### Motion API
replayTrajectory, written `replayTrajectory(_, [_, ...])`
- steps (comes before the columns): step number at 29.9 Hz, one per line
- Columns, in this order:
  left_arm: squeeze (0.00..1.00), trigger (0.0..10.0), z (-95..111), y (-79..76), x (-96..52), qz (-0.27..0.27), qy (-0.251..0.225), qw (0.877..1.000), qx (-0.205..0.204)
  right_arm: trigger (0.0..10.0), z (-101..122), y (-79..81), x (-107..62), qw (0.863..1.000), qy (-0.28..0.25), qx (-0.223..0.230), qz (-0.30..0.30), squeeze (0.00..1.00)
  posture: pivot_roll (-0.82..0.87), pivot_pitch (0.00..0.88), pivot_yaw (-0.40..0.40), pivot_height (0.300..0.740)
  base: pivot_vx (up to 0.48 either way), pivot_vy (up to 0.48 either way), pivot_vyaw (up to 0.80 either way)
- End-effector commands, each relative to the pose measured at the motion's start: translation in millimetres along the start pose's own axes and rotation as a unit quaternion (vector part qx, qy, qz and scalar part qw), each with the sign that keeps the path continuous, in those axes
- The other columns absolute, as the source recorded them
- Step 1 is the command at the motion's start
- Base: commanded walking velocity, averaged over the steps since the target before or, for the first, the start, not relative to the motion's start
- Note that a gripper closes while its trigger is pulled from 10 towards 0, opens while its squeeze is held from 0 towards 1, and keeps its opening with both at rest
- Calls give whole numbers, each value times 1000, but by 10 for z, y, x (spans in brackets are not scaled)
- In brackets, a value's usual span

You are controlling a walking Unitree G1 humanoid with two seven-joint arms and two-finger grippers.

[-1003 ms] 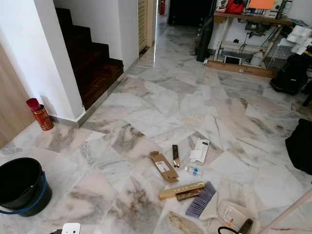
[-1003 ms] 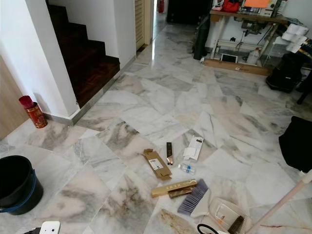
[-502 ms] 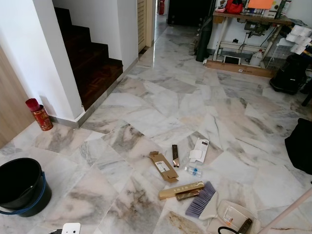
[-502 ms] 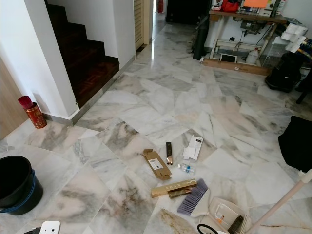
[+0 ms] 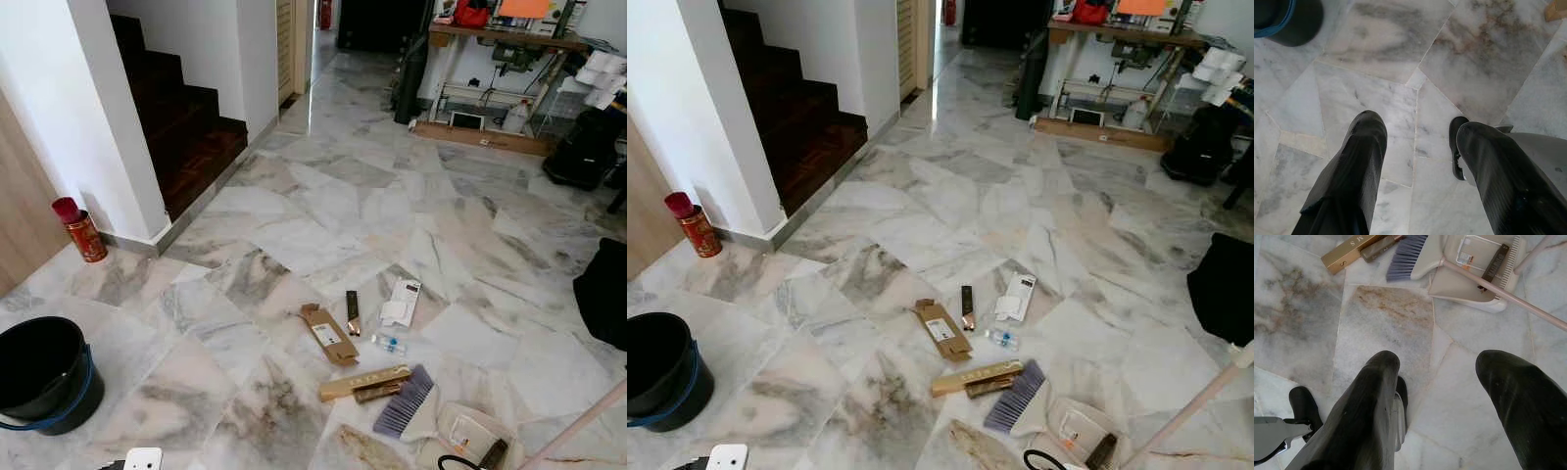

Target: Sweep floor

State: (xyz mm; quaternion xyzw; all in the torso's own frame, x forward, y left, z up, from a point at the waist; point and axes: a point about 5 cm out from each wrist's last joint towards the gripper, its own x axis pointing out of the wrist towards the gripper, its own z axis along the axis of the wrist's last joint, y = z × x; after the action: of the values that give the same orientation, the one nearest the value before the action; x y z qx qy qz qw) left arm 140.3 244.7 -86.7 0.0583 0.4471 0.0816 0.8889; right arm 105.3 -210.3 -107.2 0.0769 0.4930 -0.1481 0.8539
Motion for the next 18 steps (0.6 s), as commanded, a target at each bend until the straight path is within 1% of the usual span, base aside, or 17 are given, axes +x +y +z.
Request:
replayTrajectory(1, [0,10000,-9,-17,-3,-4,-1,1000,-1,10000,11,-6,3,1000,-1,21,-1,0,53,0,-53,740,0,0,0])
replayTrajectory(18, [0,10000,45,-68,16,-7,-6,1000,0,10000,1,-36,0,1000,3,20,-2,0,56,0,-56,740,0,0,0])
